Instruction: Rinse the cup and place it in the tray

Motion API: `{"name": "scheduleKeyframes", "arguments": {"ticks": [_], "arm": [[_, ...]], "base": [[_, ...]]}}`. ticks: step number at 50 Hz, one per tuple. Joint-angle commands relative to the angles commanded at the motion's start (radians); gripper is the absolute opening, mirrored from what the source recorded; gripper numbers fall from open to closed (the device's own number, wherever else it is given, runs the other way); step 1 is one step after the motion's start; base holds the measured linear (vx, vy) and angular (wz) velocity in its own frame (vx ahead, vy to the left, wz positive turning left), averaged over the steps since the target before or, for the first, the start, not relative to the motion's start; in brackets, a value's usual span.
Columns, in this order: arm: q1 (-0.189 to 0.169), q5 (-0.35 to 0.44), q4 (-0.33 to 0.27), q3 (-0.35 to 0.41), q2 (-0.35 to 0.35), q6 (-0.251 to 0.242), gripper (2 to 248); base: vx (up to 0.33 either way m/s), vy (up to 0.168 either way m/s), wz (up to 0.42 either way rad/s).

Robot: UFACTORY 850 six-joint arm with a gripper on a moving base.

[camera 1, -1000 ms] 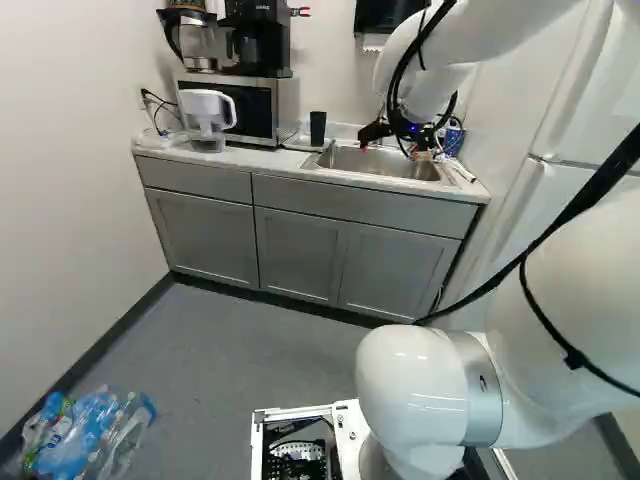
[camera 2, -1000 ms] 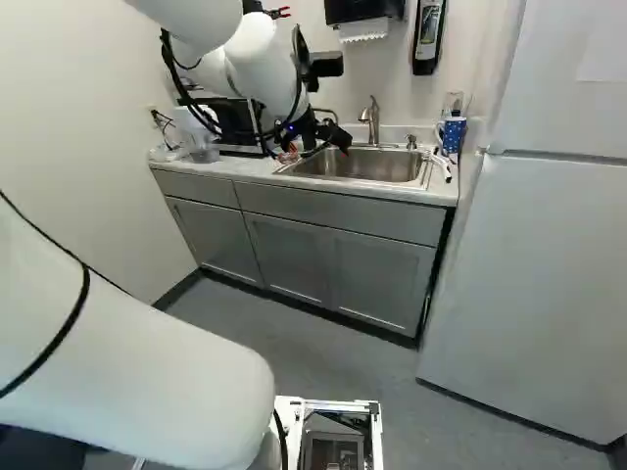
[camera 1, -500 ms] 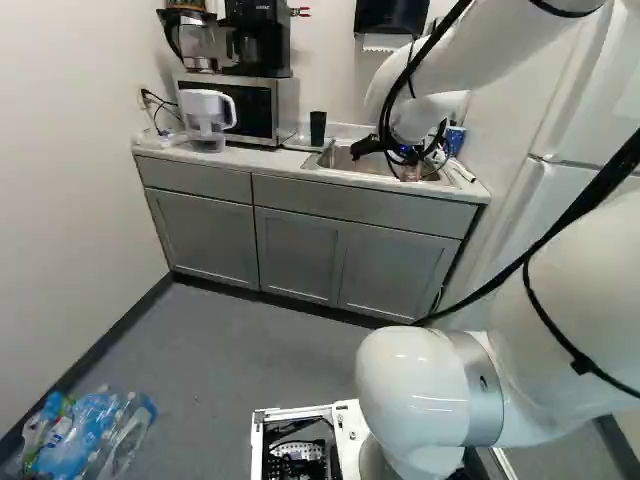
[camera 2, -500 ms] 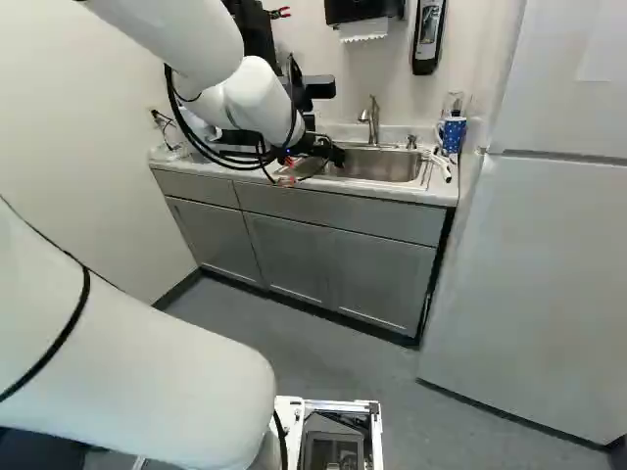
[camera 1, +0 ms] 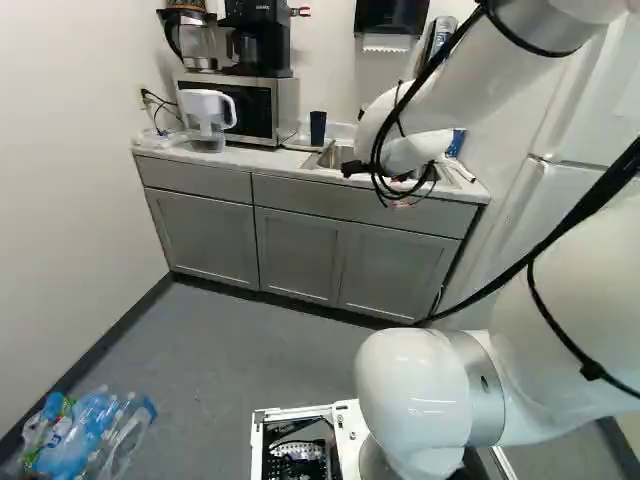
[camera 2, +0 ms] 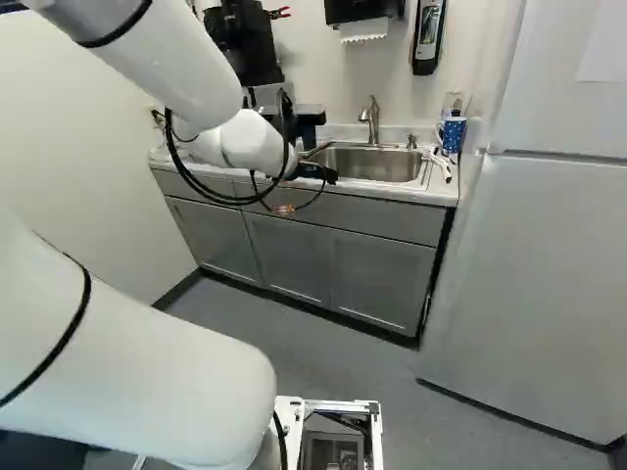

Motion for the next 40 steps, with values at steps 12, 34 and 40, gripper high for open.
{"name": "scheduleKeyframes", "arguments": {"ticks": [12, 34, 40], "arm": [[0.024, 0.138, 0.000, 0.094, 0.004, -0.003, 247], [0.061, 0.350, 0.000, 0.239, 0.009, -0.008, 247], [0.069, 0.398, 0.000, 0.272, 0.010, -0.009, 247]], "base": [[0.000, 0.000, 0.000], [0.000, 0.000, 0.000], [0.000, 0.000, 0.000]]}}
